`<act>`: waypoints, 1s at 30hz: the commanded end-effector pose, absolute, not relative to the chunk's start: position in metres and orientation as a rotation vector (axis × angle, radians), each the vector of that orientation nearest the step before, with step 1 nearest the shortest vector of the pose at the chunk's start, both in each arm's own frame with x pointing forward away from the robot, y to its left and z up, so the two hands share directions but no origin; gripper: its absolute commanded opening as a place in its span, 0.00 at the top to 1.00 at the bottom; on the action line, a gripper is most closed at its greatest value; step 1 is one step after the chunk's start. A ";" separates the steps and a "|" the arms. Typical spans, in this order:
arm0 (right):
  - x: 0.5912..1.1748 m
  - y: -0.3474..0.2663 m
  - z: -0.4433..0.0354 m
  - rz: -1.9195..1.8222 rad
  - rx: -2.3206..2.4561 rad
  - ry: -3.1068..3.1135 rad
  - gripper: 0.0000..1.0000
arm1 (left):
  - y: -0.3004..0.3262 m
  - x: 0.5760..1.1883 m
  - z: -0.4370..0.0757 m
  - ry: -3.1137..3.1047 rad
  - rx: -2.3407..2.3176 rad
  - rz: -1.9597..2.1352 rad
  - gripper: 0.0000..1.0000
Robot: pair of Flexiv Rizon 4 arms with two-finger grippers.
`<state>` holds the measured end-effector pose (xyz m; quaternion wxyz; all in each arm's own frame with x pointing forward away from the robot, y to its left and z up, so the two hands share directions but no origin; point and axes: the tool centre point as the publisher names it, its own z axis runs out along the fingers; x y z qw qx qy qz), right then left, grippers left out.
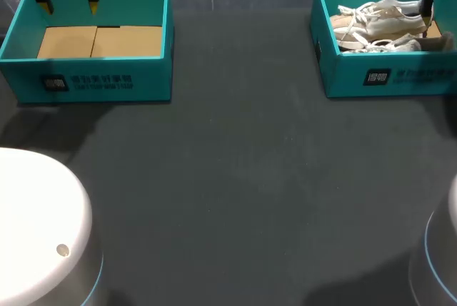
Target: Take the shoe out of the shoebox, open the shoe tongue, remove and reinsert the insole, then place the shoe into the shoebox
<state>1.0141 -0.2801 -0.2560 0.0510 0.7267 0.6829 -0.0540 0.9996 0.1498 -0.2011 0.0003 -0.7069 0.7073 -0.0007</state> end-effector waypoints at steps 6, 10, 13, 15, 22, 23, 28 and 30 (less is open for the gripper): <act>1.017 -0.290 -0.281 -0.179 2.230 2.070 0.00 | 0.150 1.000 -0.201 2.221 -2.221 -0.001 0.00; 1.014 -0.297 -0.289 -0.181 2.245 2.055 0.00 | 0.150 1.000 -0.201 2.221 -2.221 -0.001 0.00; 1.014 -0.303 -0.295 -0.182 2.266 2.033 0.00 | 0.150 1.000 -0.201 2.221 -2.221 -0.001 0.00; 1.013 -0.306 -0.299 -0.187 2.272 2.024 0.00 | 0.150 1.000 -0.201 2.221 -2.221 -0.001 0.00; 1.017 -0.314 -0.313 -0.187 2.288 2.011 0.00 | 0.150 1.000 -0.201 2.221 -2.221 -0.001 0.00; 1.018 -0.314 -0.314 -0.188 2.289 2.011 0.00 | 0.150 1.000 -0.201 2.221 -2.221 -0.001 0.00; 1.019 -0.319 -0.324 -0.190 2.315 2.009 0.00 | 0.150 1.000 -0.201 2.221 -2.221 -0.001 0.00; 1.018 -0.321 -0.327 -0.191 2.332 2.004 0.00 | 0.150 1.000 -0.201 2.221 -2.221 -0.001 0.00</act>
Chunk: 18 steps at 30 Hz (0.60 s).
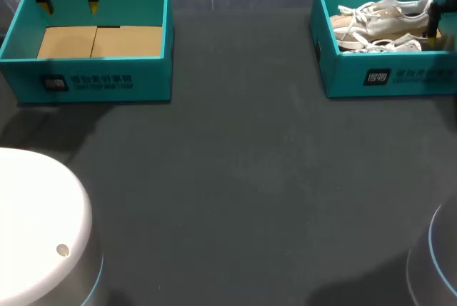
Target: Take the shoe out of the shoebox, open the shoe tongue, remove and reinsert the insole, then place the shoe into the shoebox
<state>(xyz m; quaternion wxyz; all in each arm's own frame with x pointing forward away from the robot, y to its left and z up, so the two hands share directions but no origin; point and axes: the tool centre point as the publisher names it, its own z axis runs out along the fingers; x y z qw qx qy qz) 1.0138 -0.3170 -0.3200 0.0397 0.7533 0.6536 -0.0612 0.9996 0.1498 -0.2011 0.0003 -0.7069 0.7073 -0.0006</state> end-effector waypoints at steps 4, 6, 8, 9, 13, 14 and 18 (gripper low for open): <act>1.017 -0.323 -0.331 -0.184 2.348 2.004 0.00 | 0.150 1.000 -0.201 2.221 -2.221 -0.001 0.00; 1.016 -0.324 -0.334 -0.175 2.359 2.002 0.02 | 0.150 1.000 -0.201 2.221 -2.221 -0.001 0.00; 1.016 -0.324 -0.336 -0.176 2.366 2.001 0.03 | 0.150 1.000 -0.201 2.221 -2.221 -0.001 0.00; 1.016 -0.324 -0.336 -0.176 2.367 2.002 0.04 | 0.150 1.000 -0.201 2.221 -2.221 -0.001 0.00; 1.016 -0.324 -0.339 -0.178 2.370 2.009 0.13 | 0.150 1.000 -0.201 2.221 -2.221 -0.001 0.00; 1.016 -0.324 -0.340 -0.179 2.369 2.010 0.16 | 0.150 1.000 -0.201 2.221 -2.221 -0.001 0.00; 1.016 -0.323 -0.341 -0.174 2.367 2.018 0.23 | 0.150 1.000 -0.201 2.221 -2.221 -0.001 0.00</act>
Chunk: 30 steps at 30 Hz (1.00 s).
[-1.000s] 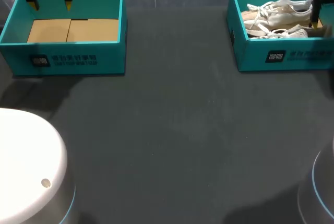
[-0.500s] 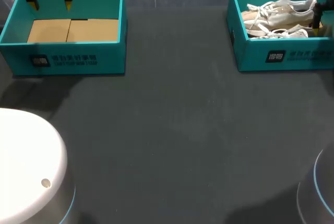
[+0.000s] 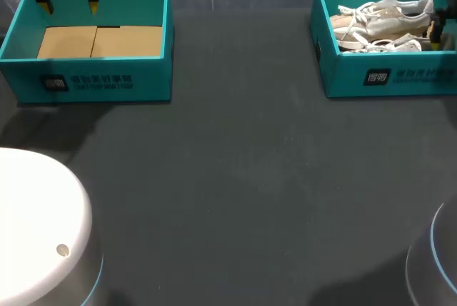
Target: Take the shoe out of the shoebox, open the shoe tongue, remove and reinsert the insole, then place the shoe into the shoebox
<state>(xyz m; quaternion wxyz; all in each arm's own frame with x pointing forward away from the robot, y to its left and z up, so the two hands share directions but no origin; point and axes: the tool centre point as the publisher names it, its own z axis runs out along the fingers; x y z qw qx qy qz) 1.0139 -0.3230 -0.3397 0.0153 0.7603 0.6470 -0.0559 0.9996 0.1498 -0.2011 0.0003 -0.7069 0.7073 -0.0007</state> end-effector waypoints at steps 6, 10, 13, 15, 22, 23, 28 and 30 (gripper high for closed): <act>1.015 -0.320 -0.344 -0.165 2.359 2.032 0.29 | 0.150 1.000 -0.201 2.221 -2.221 -0.001 0.00; 1.014 -0.319 -0.346 -0.162 2.350 2.045 0.35 | 0.150 1.000 -0.201 2.221 -2.221 -0.001 0.00; 1.014 -0.318 -0.345 -0.159 2.343 2.048 0.44 | 0.150 1.000 -0.201 2.221 -2.221 -0.001 0.00; 1.014 -0.318 -0.345 -0.158 2.341 2.048 0.50 | 0.150 1.000 -0.201 2.221 -2.221 -0.001 0.00; 1.014 -0.318 -0.345 -0.166 2.331 2.055 0.54 | 0.150 1.000 -0.201 2.221 -2.221 -0.001 0.00; 1.014 -0.318 -0.345 -0.165 2.331 2.056 0.55 | 0.150 1.000 -0.201 2.221 -2.221 -0.001 0.00; 1.014 -0.318 -0.347 -0.166 2.332 2.058 0.56 | 0.150 1.000 -0.201 2.221 -2.221 -0.001 0.00; 1.013 -0.319 -0.348 -0.166 2.333 2.059 0.52 | 0.150 1.000 -0.201 2.221 -2.221 -0.001 0.00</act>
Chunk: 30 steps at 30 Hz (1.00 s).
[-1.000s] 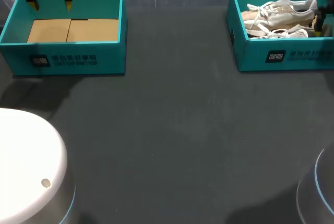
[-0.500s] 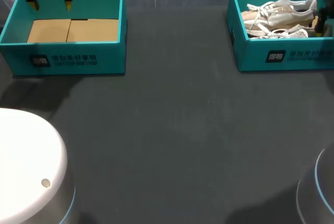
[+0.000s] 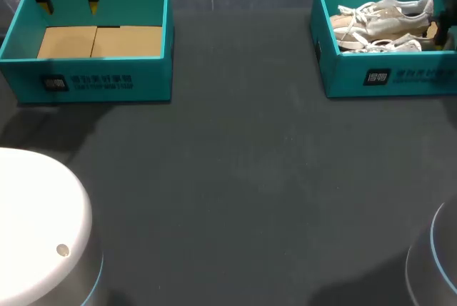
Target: Take the shoe out of the shoebox, open the shoe tongue, remove and reinsert the insole, then place the shoe into the shoebox
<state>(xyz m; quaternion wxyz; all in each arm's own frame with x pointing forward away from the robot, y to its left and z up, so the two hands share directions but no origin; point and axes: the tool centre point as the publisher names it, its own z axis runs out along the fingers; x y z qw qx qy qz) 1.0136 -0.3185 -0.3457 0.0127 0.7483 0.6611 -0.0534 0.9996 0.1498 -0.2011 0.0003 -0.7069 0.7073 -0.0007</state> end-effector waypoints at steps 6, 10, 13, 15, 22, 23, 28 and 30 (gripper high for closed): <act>1.012 -0.320 -0.353 -0.176 2.341 2.064 0.49 | 0.150 1.000 -0.201 2.221 -2.221 -0.001 0.00; 1.012 -0.320 -0.355 -0.180 2.350 2.069 0.58 | 0.150 1.000 -0.201 2.221 -2.221 -0.001 0.00; 1.012 -0.320 -0.357 -0.186 2.355 2.070 0.92 | 0.150 1.000 -0.201 2.221 -2.221 -0.001 0.00; 1.012 -0.320 -0.357 -0.183 2.359 2.064 1.00 | 0.150 1.000 -0.201 2.221 -2.221 -0.001 0.00; 1.011 -0.321 -0.349 -0.170 2.370 2.033 1.00 | 0.150 1.000 -0.201 2.221 -2.221 -0.001 0.00; 1.011 -0.322 -0.348 -0.161 2.381 2.026 1.00 | 0.150 1.000 -0.201 2.221 -2.221 -0.001 0.00; 1.010 -0.323 -0.341 -0.166 2.413 1.990 1.00 | 0.150 1.000 -0.201 2.221 -2.221 -0.001 0.00; 1.011 -0.324 -0.338 -0.154 2.435 1.975 1.00 | 0.150 1.000 -0.201 2.221 -2.221 -0.001 0.00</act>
